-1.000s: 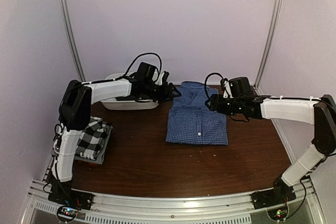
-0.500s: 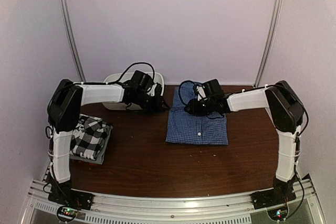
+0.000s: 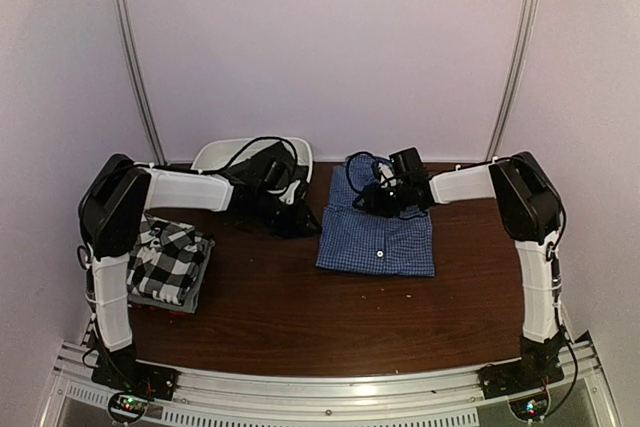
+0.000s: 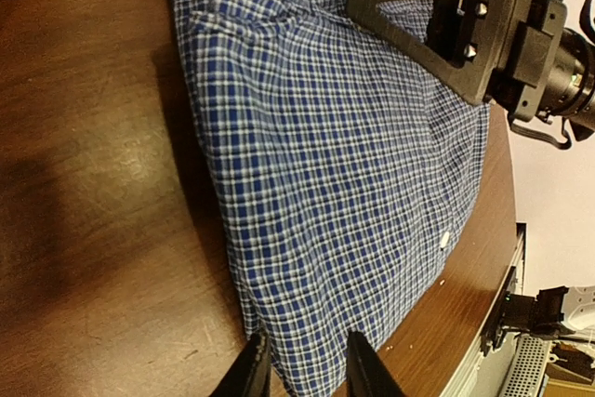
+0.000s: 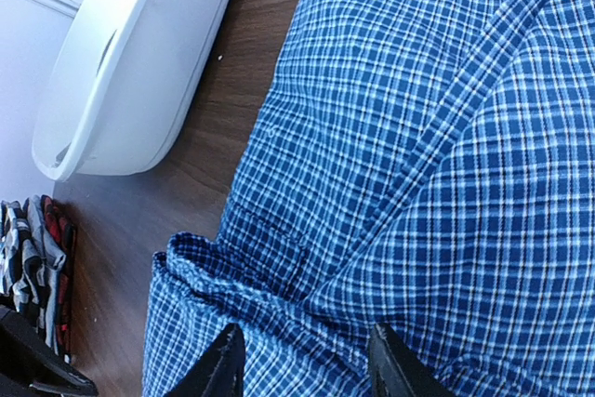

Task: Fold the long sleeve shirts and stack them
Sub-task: Smooth out the 2/3-rectangle-folded shirt at the center of the board.

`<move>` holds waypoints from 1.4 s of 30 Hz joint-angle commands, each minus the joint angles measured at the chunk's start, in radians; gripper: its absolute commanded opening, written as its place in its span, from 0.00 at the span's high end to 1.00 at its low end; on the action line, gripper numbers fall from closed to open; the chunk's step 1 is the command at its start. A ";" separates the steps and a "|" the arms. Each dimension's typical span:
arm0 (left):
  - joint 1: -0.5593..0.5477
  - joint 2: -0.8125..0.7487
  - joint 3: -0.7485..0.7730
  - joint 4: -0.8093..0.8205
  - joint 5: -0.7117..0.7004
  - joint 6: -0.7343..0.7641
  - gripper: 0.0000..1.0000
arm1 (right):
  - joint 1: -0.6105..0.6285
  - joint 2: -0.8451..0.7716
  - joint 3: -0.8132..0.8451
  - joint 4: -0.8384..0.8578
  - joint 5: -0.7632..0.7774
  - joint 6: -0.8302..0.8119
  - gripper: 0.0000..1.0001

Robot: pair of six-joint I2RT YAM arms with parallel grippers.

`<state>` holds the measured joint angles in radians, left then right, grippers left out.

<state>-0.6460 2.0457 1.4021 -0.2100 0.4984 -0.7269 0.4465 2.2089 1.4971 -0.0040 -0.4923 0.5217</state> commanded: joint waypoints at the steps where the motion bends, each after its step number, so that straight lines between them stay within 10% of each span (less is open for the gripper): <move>1: -0.021 -0.041 -0.001 0.052 0.018 0.017 0.71 | -0.002 -0.144 0.001 -0.050 0.005 -0.029 0.53; 42: -0.112 0.012 -0.008 0.000 -0.078 0.043 0.74 | -0.011 -0.676 -0.879 0.275 0.108 0.231 0.54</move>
<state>-0.7567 2.0945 1.3556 -0.1944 0.4286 -0.7086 0.4240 1.5391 0.7242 0.1944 -0.4217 0.6727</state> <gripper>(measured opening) 0.262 0.464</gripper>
